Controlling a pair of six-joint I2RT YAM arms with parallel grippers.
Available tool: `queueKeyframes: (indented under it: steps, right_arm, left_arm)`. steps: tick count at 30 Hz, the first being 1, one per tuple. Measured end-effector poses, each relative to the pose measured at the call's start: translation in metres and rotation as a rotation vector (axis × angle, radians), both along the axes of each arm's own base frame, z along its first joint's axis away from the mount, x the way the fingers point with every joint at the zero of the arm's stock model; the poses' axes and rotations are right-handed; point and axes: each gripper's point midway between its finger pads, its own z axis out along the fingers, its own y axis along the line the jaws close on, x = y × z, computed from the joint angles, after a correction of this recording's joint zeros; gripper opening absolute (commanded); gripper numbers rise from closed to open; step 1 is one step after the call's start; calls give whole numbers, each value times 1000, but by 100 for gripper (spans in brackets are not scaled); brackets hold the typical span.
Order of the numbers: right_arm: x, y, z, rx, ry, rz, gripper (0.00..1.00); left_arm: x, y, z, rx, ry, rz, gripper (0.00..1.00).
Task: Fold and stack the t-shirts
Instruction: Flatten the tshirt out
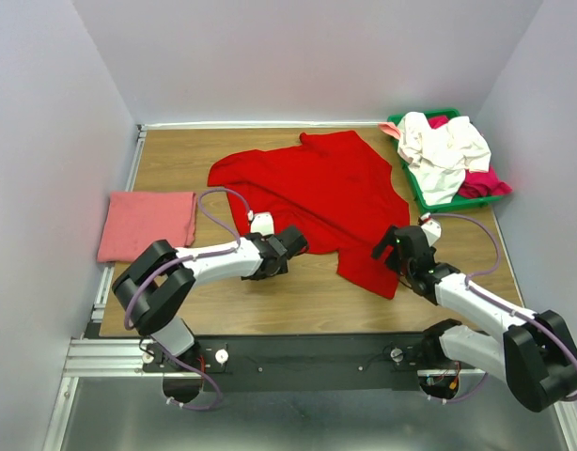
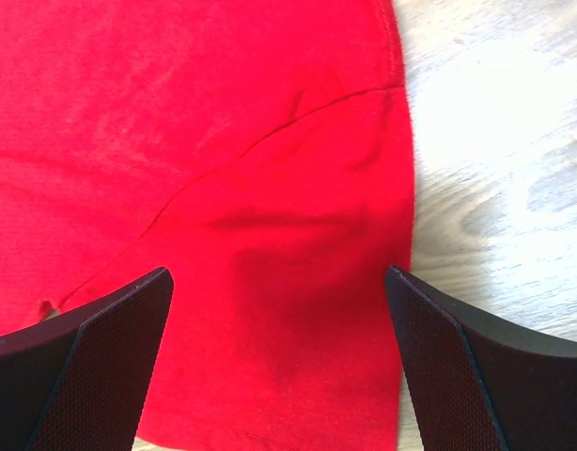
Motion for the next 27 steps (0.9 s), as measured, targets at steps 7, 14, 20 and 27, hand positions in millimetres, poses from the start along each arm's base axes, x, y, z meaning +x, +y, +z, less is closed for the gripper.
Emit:
queueKeyframes:
  steps: [7, 14, 20, 27]
  right_arm:
    - [1, -5, -4, -23, 9, -23, 100]
    - [4, -7, -4, -34, 9, -42, 100]
    - [3, -8, -3, -36, 11, -44, 100]
    - [-1, -11, -4, -43, 22, -47, 100]
  left_arm:
    - [-14, 18, 0, 21, 19, 24, 79]
    - [-25, 45, 1, 37, 27, 91, 73]
    - [-22, 61, 9, 16, 1, 155, 68]
    - [-15, 63, 11, -12, -28, 153, 59]
